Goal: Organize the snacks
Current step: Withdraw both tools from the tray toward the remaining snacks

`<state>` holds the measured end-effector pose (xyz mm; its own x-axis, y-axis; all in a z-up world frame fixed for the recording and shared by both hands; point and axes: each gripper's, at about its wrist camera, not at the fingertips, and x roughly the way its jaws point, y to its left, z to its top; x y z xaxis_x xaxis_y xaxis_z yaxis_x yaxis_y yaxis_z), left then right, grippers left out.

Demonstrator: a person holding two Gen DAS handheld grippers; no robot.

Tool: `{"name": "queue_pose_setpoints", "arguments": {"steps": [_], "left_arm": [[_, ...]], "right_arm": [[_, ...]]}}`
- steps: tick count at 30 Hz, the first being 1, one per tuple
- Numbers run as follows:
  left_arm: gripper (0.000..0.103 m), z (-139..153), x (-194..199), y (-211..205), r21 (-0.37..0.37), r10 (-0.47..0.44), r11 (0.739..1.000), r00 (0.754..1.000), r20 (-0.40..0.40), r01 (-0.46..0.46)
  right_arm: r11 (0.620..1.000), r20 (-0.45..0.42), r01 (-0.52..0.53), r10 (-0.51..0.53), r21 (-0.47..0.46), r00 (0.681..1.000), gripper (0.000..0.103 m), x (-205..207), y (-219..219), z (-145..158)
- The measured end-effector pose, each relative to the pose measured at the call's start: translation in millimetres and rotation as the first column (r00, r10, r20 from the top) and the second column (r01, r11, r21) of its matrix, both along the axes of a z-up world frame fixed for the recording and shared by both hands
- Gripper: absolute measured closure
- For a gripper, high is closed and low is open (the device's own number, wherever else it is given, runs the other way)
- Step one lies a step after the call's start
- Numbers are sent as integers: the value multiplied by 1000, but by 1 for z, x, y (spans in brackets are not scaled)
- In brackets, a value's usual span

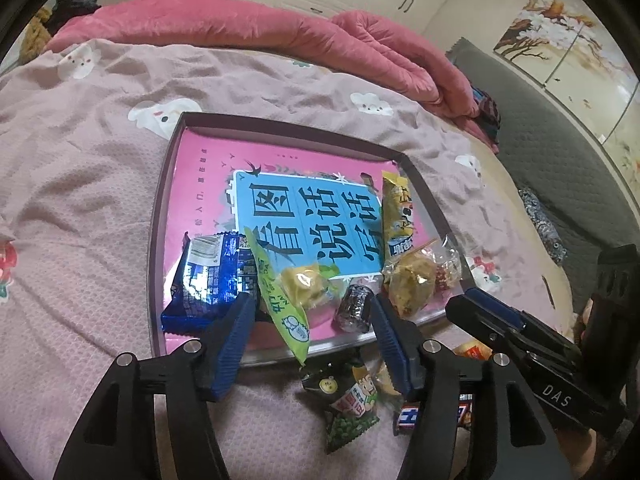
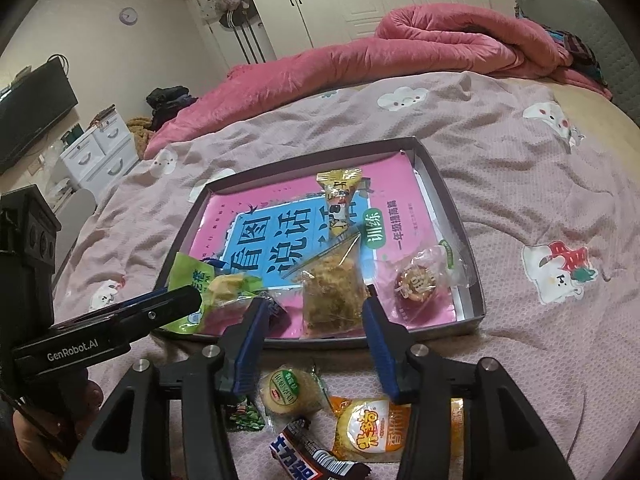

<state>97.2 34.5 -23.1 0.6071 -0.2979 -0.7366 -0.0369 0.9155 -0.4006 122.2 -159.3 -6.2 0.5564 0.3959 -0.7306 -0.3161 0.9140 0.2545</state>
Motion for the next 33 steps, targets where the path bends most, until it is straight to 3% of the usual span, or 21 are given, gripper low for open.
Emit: {"name": "queue_pose_setpoints", "arguments": {"steps": [8,33], "left_arm": [[29,10,-11,1,13,4,1000,1000,14,-5],[25,34,-32,-12,77,38,996,999,34,-41]], "right_arm": [[1000,25,-7,6,12,1000,46,-6,-4,6],[998,97,-29,23,56,995,43,-28,-34,33]]}}
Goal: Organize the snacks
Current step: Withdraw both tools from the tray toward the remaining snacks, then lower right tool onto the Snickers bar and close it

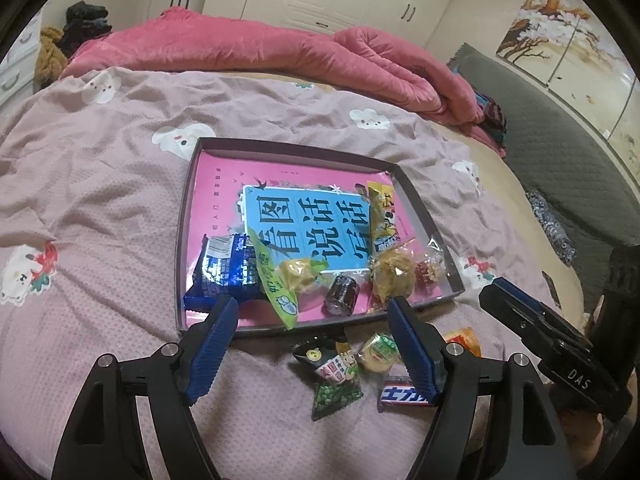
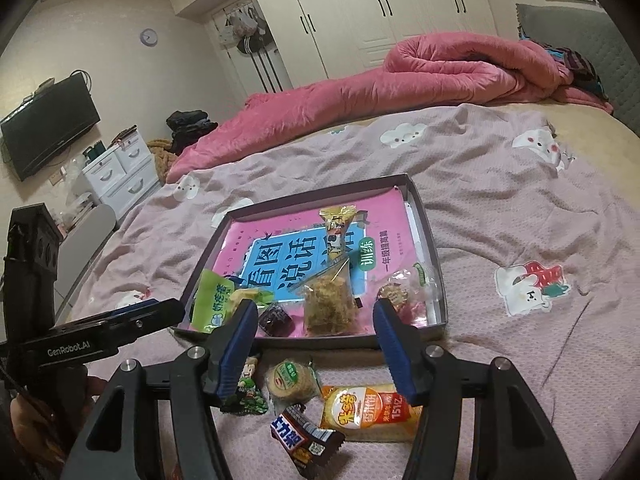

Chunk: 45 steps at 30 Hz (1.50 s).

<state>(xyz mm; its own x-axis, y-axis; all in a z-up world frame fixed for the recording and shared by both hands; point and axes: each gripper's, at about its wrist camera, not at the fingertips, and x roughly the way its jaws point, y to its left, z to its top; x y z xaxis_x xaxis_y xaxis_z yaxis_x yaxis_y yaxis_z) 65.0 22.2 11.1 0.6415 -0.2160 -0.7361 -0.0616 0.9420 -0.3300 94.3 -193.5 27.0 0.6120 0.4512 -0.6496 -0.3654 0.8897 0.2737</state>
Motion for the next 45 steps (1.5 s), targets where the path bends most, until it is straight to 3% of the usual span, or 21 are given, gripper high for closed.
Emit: {"name": "queue_pose_setpoints", "arguments": {"steps": [12,26,45], "left_arm": [[24,4,-4,-12,35,-4,999,1000,-21,5],[24,-5,-1,-14,21,-15,1000,998,-58,16],[24,-22,-3,-14,9,-32,999,995,-97,33]], "right_arm": [[998,-5,-60,60,-36,998,38,-12,5,2],[987,-45,-113,108,-113,993,38,-26,9,-5],[963,-147,-188,161,-194,976,38,-39,18,-37]]}}
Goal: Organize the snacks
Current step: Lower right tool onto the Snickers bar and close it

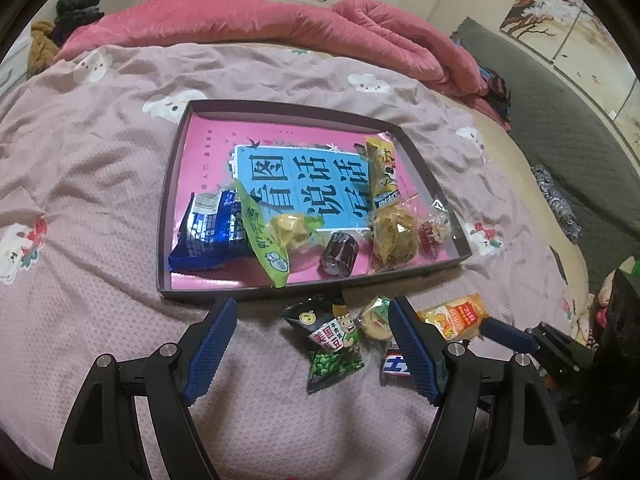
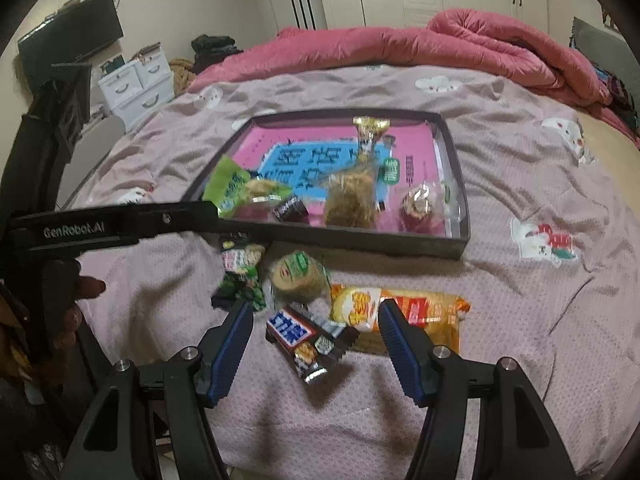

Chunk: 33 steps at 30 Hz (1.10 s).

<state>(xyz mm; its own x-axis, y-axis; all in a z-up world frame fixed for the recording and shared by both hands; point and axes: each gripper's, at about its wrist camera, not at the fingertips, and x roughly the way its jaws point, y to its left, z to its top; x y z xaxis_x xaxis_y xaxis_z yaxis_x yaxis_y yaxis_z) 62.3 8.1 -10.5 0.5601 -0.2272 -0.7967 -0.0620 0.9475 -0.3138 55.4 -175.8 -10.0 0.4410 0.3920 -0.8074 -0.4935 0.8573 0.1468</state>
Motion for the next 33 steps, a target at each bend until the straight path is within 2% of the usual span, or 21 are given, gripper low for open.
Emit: {"name": "queue_pose_setpoints", "arguments": {"steps": [15,23,26,33], "left_arm": [[24,-12,8,4,-34,-5,999,1000,-26,4],[24,-22,7,4,-30,-3,1000,999,-54,1],[24,-25,8,6,-37,4,999,998,-62,-7],[24,-35,8,5,-39,5,999,996,-91,-9]], "right_arm": [[989,-95,-93,82,-115,992,39,10,22,-18],[988,-92,-124,116,-89,989,56,8,25,-21],[981,-98,-162,152,-104,984,59,4,31,-24],[974,-138,-175,156,-141,978,61,6,34,-38]]}}
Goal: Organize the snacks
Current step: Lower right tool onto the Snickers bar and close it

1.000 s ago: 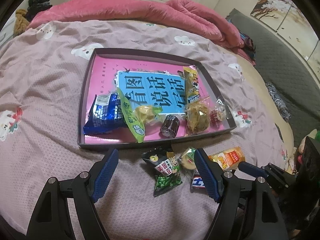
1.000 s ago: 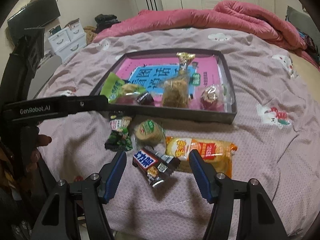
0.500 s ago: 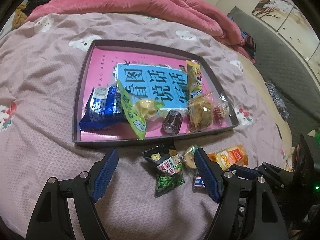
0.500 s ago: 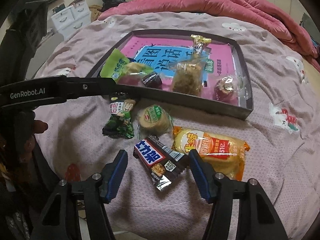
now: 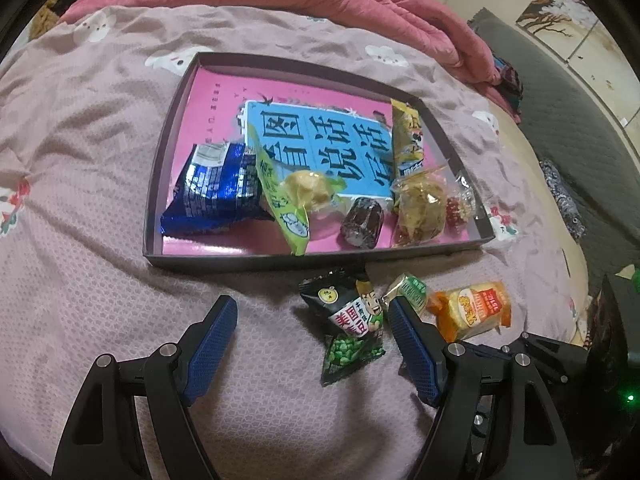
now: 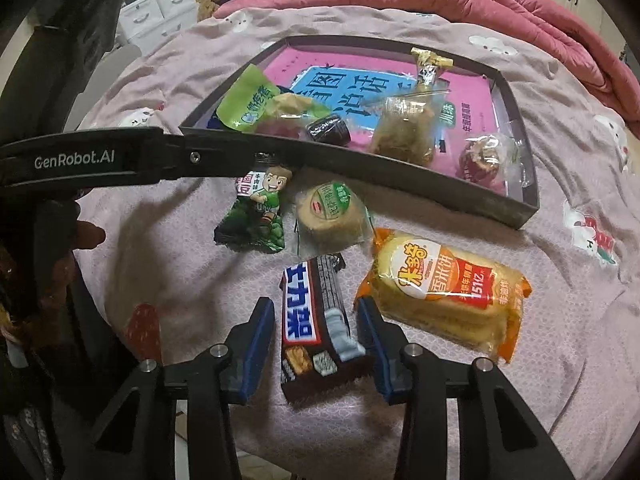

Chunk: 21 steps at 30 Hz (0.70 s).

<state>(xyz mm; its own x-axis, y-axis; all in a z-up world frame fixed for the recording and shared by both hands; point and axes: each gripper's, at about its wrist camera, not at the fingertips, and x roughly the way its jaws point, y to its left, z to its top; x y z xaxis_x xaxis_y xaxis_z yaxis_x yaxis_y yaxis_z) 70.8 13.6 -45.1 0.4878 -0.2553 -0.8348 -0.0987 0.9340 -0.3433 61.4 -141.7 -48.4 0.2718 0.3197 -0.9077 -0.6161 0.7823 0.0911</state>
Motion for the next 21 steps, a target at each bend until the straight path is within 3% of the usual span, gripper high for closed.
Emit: {"name": "queue_pose_setpoints", "arguments": {"steps": [7,21], "left_arm": [[24,-5,2,-5,0,-12,1000,1000,-12,12],[24,-16,9,-16,-3,-28,1000,999,-40,28]], "right_arm": [[1000,-3,-26,26,-6,1000,73,2,6,-12],[996,3,17,-17,83,1000,74,4,-8,8]]}}
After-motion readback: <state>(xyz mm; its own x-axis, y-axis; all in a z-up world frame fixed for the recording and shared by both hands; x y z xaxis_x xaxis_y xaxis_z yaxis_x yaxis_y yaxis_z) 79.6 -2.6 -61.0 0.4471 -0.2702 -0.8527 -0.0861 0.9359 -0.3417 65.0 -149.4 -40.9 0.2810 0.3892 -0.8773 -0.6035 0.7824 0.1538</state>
